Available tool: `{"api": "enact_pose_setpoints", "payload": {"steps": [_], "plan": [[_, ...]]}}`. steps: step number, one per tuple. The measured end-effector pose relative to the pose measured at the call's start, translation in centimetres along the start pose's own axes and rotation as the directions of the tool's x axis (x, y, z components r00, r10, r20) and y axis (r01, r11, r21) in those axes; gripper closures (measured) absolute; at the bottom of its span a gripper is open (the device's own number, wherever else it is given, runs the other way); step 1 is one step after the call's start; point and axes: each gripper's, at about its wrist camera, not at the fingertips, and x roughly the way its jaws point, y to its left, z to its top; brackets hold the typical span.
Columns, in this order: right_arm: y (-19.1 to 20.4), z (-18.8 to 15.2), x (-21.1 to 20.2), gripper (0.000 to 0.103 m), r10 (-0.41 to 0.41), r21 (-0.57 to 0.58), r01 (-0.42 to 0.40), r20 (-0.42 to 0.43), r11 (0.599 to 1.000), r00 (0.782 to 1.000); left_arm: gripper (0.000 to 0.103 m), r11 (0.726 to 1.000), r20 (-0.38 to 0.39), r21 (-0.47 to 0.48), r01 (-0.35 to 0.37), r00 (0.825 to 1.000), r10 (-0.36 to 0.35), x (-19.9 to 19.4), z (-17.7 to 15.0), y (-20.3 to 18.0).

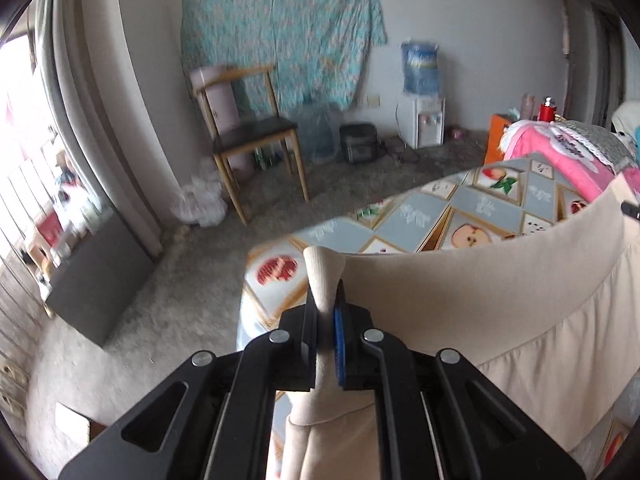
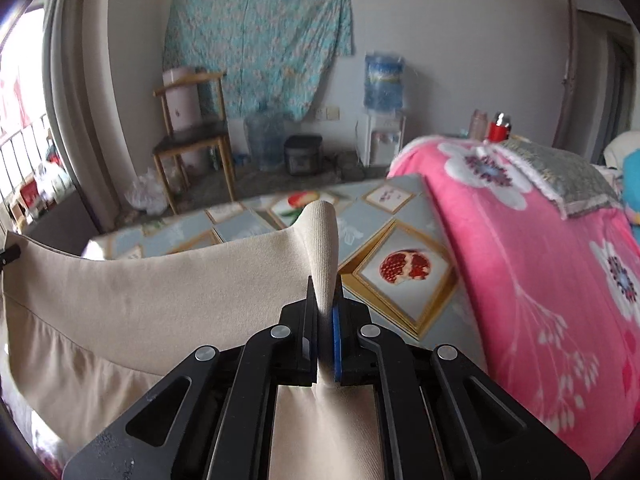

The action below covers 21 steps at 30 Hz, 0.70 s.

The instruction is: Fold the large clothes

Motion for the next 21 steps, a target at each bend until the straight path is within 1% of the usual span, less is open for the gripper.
{"api": "enact_pose_setpoints", "payload": {"steps": [2,4,6,7,8,9,10,11,12,13,14,15,16,17,19,21], "plan": [[0.3,-0.3,4.1,0.098,-0.012,-0.012,0.011,-0.083,1.0,0.996,0.096,0.999,-0.092,-0.04,0.015,0.996,-0.018,3.7,0.0,0.4],[0.5,-1.3,7.0,0.098,-0.017,-0.019,0.014,-0.157,1.0,0.988,0.096,0.998,-0.174,-0.064,0.012,0.985,-0.023,7.0,-0.9,0.7],[0.5,-2.2,9.2,0.096,-0.022,-0.021,0.018,-0.222,1.0,0.975,0.094,0.996,-0.26,-0.083,0.034,0.964,-0.055,9.6,-2.0,0.7],[0.3,-2.5,9.5,0.092,-0.026,-0.023,0.021,-0.237,1.0,0.971,0.092,0.995,-0.299,-0.093,0.046,0.952,-0.072,10.6,-2.4,0.7],[0.2,-2.6,9.9,0.09,-0.025,-0.023,0.019,-0.26,1.0,0.965,0.088,0.993,-0.313,-0.101,0.054,0.946,-0.084,11.0,-2.7,1.0],[0.0,-2.6,9.9,0.084,-0.029,-0.023,0.024,-0.272,0.999,0.962,0.084,0.991,-0.312,-0.119,0.058,0.946,-0.093,10.8,-2.7,1.5],[-0.4,-2.4,9.6,0.072,-0.046,-0.023,0.041,-0.275,0.999,0.96,0.076,0.988,-0.306,-0.14,0.058,0.947,-0.099,10.5,-2.7,2.2],[-1.0,-2.0,9.1,0.066,-0.078,-0.022,0.074,-0.27,0.997,0.96,0.072,0.983,-0.292,-0.176,0.053,0.951,-0.104,9.8,-2.7,3.2],[-1.6,-1.6,8.5,0.056,-0.096,-0.015,0.096,-0.26,0.995,0.961,0.071,0.976,-0.274,-0.213,0.052,0.955,-0.111,9.0,-2.6,4.3],[-2.5,-1.3,7.1,0.056,-0.1,0.009,0.105,-0.239,0.994,0.966,0.071,0.97,-0.255,-0.237,0.052,0.96,-0.114,8.2,-2.5,5.1],[-3.3,-0.8,6.0,0.055,-0.094,0.026,0.102,-0.218,0.994,0.971,0.071,0.967,-0.228,-0.25,0.045,0.968,-0.104,6.9,-2.5,6.0],[-4.0,-0.7,4.0,0.055,-0.083,0.039,0.091,-0.187,0.995,0.979,0.071,0.967,-0.2,-0.25,0.038,0.976,-0.09,5.3,-2.6,6.5],[-4.4,-0.7,2.1,0.053,-0.071,0.046,0.079,-0.164,0.996,0.984,0.071,0.968,-0.183,-0.246,0.043,0.979,-0.09,4.3,-2.8,6.7],[-4.6,-0.7,0.8,0.052,-0.055,0.048,0.063,-0.149,0.997,0.987,0.071,0.969,-0.167,-0.24,0.063,0.98,-0.105,2.8,-3.3,6.7],[-4.5,-1.5,-2.5,0.049,0.001,0.041,0.004,-0.123,0.999,0.992,0.071,0.964,-0.147,-0.23,0.134,0.974,-0.171,0.6,-4.4,6.3],[-3.7,-3.0,-4.7,0.049,0.058,0.015,-0.057,-0.133,0.998,0.989,0.071,0.951,-0.146,-0.215,0.222,0.956,-0.256,-1.3,-6.5,5.1]]}}
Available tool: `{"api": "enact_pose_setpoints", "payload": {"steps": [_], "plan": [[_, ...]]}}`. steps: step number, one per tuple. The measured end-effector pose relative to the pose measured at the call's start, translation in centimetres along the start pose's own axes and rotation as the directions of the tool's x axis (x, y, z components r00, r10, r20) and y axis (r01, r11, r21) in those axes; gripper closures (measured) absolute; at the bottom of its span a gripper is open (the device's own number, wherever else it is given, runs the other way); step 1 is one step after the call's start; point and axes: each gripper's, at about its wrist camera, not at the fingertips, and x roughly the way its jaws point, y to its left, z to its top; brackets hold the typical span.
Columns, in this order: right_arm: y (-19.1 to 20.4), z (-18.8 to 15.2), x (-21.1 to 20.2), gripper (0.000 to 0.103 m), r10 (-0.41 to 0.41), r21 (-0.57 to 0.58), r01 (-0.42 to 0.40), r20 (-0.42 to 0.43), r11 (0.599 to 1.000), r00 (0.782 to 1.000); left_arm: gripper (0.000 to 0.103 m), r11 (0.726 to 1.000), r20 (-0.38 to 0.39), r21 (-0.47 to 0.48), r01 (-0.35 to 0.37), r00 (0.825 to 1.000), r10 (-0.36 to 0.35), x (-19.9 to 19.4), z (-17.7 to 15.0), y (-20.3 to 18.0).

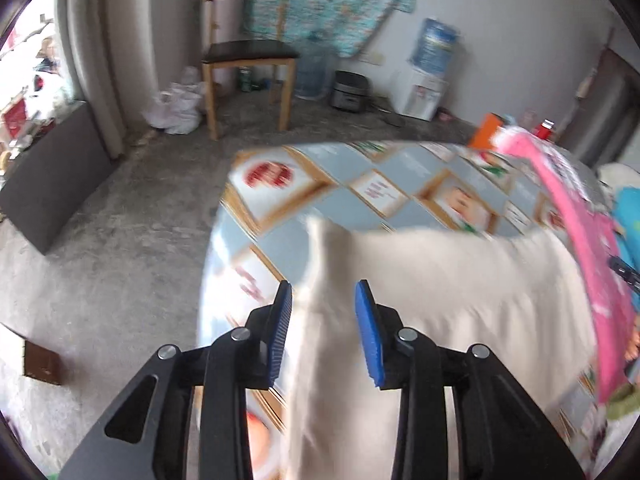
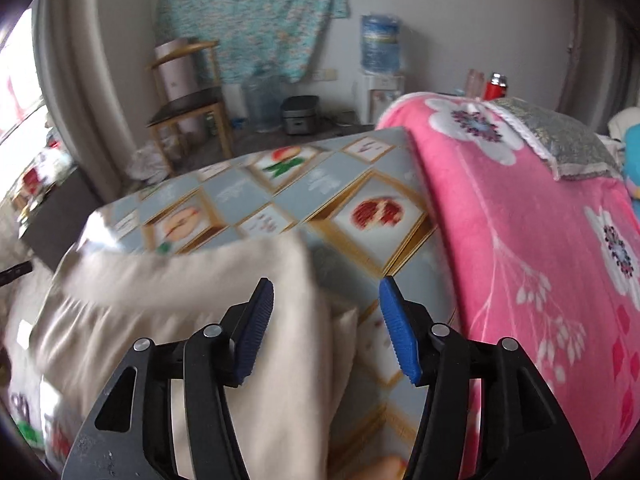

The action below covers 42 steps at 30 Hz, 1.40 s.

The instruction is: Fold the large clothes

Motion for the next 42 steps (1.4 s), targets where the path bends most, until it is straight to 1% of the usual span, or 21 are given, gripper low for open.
{"api": "enact_pose_setpoints", "payload": {"steps": [3,4,7,8,9,10,11,13,17,19,21,23,24,26,29,30,31,35,38,40,42], "plan": [[1.6,-3.9,-1.5,0.049,0.091,-0.013,-0.092,-0.046,0.996,0.995,0.069,0.999,-0.024,0.008,0.054,0.998,-0.054,-0.8,-3.4,-1.3],[1.9,-5.0,-1.6,0.049,0.096,-0.013,-0.097,-0.06,0.995,0.994,0.069,0.999,-0.032,0.013,0.051,0.998,-0.051,-0.6,-4.8,-1.8],[2.4,-8.3,-0.9,0.053,0.078,-0.023,-0.081,-0.105,0.996,0.991,0.069,1.0,-0.059,0.023,0.006,0.998,-0.005,0.6,-7.9,-2.6],[2.1,-9.0,-0.4,0.054,0.071,-0.007,-0.072,-0.129,0.997,0.989,0.069,0.999,-0.076,0.017,-0.027,0.997,0.028,1.4,-8.8,-2.5],[1.5,-10.0,0.6,0.057,0.052,0.017,-0.049,-0.164,0.999,0.985,0.069,0.999,-0.084,0.016,-0.051,0.995,0.052,2.0,-9.5,-2.4],[0.7,-10.8,1.7,0.054,0.044,0.048,-0.035,-0.198,0.998,0.979,0.068,0.998,-0.076,0.018,-0.058,0.995,0.059,2.3,-10.0,-2.4],[-0.3,-11.5,2.6,0.054,0.083,0.105,-0.061,-0.214,0.993,0.973,0.068,0.998,-0.056,0.021,-0.061,0.997,0.062,2.1,-10.3,-2.5],[-1.3,-11.7,2.6,0.054,0.13,0.179,-0.094,-0.201,0.979,0.971,0.068,0.995,-0.05,0.042,-0.086,0.995,0.088,1.9,-10.3,-3.0],[0.2,-10.4,0.8,0.054,0.003,0.115,0.019,-0.192,0.993,0.981,0.068,0.989,0.003,0.053,-0.14,0.99,0.14,-0.3,-10.2,-3.4],[1.6,-9.8,-1.5,0.052,-0.045,0.078,0.056,-0.135,0.995,0.99,0.068,0.986,0.051,0.078,-0.145,0.989,0.141,-1.8,-10.2,-3.8],[3.0,-9.6,-3.2,0.046,-0.054,0.052,0.059,-0.081,0.997,0.995,0.067,0.983,0.087,0.116,-0.144,0.987,0.134,-3.1,-10.2,-4.8],[5.0,-9.5,-4.0,0.042,-0.034,0.018,0.035,-0.046,0.999,0.998,0.067,0.981,0.089,0.15,-0.126,0.99,0.114,-3.1,-10.4,-6.2],[6.1,-9.6,-3.8,0.041,-0.022,-0.003,0.022,-0.04,1.0,0.999,0.067,0.979,0.082,0.165,-0.119,0.991,0.107,-2.8,-10.7,-6.8],[7.7,-10.1,-2.8,0.041,-0.03,-0.046,0.028,-0.055,0.999,0.998,0.065,0.969,0.053,0.201,-0.143,0.989,0.135,-1.4,-11.3,-8.1],[9.4,-11.8,0.0,0.041,-0.105,-0.112,0.093,-0.106,0.989,0.989,0.064,0.957,0.001,0.224,-0.184,0.982,0.189,1.5,-12.9,-8.7],[9.5,-12.4,1.0,0.04,-0.149,-0.136,0.131,-0.131,0.982,0.98,0.064,0.958,0.038,0.217,-0.189,0.982,0.185,1.3,-13.3,-8.7],[9.4,-13.1,1.5,0.039,-0.156,-0.144,0.138,-0.124,0.98,0.98,0.064,0.958,0.042,0.217,-0.188,0.982,0.183,1.2,-13.6,-8.5],[8.2,-13.7,0.5,0.039,-0.161,-0.106,0.147,-0.144,0.983,0.976,0.064,0.959,0.062,0.2,-0.199,0.98,0.191,-0.6,-14.0,-8.1],[7.2,-14.3,-1.3,0.035,-0.1,-0.033,0.097,-0.14,0.995,0.985,0.063,0.962,0.092,0.187,-0.201,0.978,0.187,-2.7,-14.7,-8.2],[7.0,-14.8,-2.5,0.025,-0.057,0.019,0.06,-0.133,0.998,0.989,0.057,0.969,0.095,0.168,-0.183,0.981,0.168,-4.0,-15.5,-8.3],[7.2,-15.5,-3.6,0.02,-0.005,0.067,0.014,-0.128,0.998,0.992,0.052,0.976,0.089,0.157,-0.15,0.987,0.137,-4.9,-16.4,-8.8]]}}
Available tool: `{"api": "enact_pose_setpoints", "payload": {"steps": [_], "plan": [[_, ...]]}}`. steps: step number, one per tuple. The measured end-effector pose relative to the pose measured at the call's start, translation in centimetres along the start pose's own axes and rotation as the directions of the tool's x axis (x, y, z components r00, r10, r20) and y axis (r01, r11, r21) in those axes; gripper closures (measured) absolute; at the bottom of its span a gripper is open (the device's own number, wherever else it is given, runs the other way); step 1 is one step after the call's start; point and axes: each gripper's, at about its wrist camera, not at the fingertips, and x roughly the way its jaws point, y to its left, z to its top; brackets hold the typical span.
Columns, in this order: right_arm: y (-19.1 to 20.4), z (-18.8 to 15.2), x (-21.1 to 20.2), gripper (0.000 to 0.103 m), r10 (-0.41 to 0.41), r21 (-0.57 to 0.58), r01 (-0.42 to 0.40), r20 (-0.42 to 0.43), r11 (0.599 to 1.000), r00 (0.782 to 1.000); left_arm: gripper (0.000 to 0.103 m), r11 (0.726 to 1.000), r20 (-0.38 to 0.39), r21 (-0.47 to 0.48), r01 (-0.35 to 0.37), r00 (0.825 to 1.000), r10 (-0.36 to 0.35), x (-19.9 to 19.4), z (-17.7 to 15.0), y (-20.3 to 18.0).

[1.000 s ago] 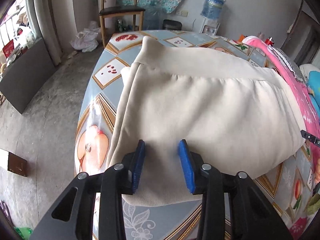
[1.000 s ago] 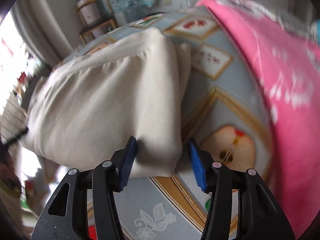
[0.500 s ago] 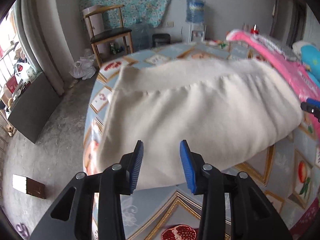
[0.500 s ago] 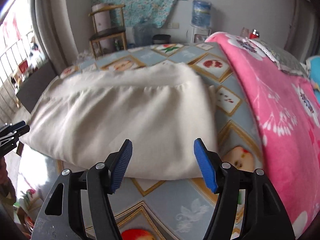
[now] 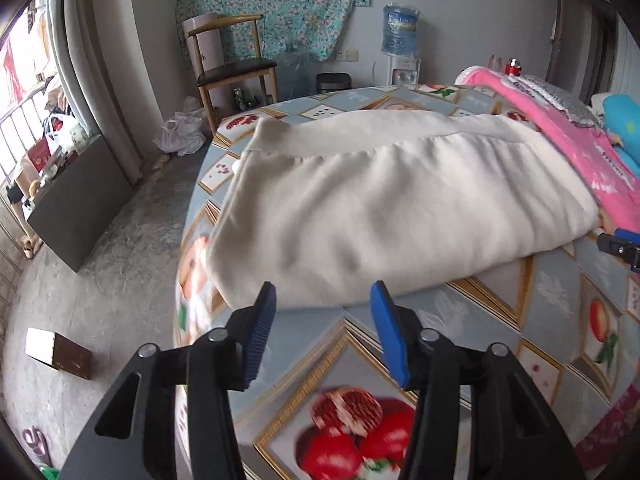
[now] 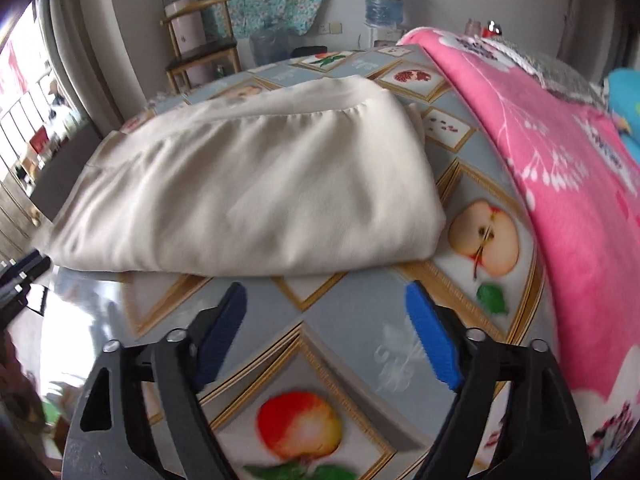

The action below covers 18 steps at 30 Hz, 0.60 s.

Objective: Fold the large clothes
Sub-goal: 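Open both grippers and pull them back from the folded jacket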

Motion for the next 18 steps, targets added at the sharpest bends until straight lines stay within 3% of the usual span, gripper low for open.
{"api": "enact_pose_setpoints", "payload": {"steps": [5,9,16,18], "plan": [[2.1,-1.8,-1.7,0.013,0.068,0.04,-0.067,-0.013,0.997,0.998,0.034,0.997,0.0,-0.014,0.076,0.997,-0.076,-2.1,-1.7,-2.0],[3.8,-2.3,-3.0,0.011,0.056,0.007,-0.056,0.008,0.998,0.998,0.023,0.991,0.047,-0.026,0.131,0.99,-0.129,-4.7,-1.8,-3.3],[5.7,-2.7,-6.8,0.007,-0.032,-0.027,0.035,0.118,0.999,0.992,0.005,0.996,0.117,-0.034,0.077,0.991,-0.072,-8.9,-0.4,-3.8],[5.9,-2.7,-7.9,0.007,-0.05,-0.025,0.055,0.151,0.998,0.987,0.005,0.998,0.139,-0.04,0.056,0.989,-0.05,-9.7,-0.2,-3.8]]}}
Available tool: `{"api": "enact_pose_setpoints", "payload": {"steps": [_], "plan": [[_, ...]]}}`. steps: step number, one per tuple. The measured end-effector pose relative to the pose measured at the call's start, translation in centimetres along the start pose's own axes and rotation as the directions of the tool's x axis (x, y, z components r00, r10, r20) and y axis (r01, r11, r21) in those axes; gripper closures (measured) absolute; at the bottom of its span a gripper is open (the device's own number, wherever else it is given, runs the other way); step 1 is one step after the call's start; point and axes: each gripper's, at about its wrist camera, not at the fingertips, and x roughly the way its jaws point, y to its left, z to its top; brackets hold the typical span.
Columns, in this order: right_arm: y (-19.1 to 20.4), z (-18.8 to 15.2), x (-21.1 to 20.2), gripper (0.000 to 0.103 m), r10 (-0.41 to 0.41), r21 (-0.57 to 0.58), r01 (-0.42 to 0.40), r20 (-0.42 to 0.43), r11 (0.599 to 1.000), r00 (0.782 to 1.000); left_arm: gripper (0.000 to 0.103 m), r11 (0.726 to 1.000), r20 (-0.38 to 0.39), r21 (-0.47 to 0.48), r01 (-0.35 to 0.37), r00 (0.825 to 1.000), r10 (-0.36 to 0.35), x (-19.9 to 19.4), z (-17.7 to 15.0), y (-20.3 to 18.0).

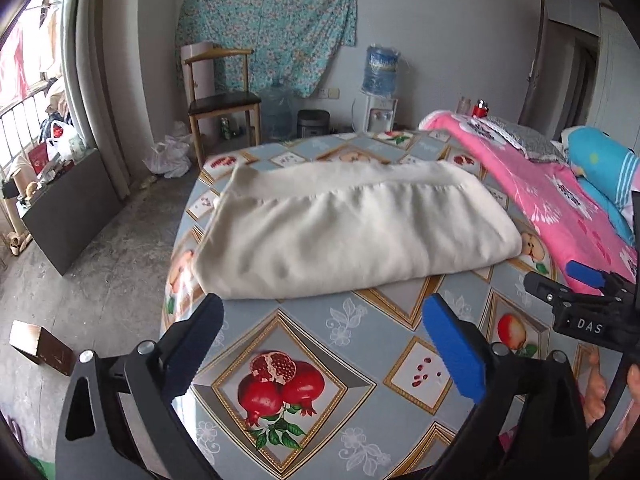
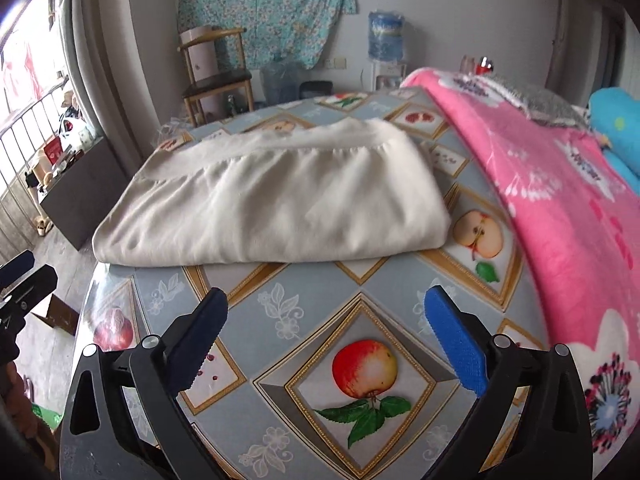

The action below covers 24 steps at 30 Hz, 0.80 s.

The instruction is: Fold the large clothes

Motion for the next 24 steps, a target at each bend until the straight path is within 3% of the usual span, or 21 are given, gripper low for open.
{"api": "enact_pose_setpoints", "payload": {"steps": [10,19,24], "plan": [[1.0,0.3,-4.2,0.007,-0.185,-0.049,0.194,0.15,0.98,0.971,0.005,0.997,0.049,-0.022,-0.068,0.996,0.069,-2.0,0.9,0.0],[1.8,0.4,-5.3,0.007,-0.174,-0.079,0.189,0.17,0.979,0.97,0.005,0.981,0.092,-0.036,-0.193,0.976,0.195,-2.1,0.7,-0.9],[1.9,0.1,-4.6,0.007,-0.076,-0.075,0.084,0.102,0.994,0.992,0.005,0.984,0.008,-0.03,-0.178,0.984,0.178,-0.7,0.4,-1.7]]}}
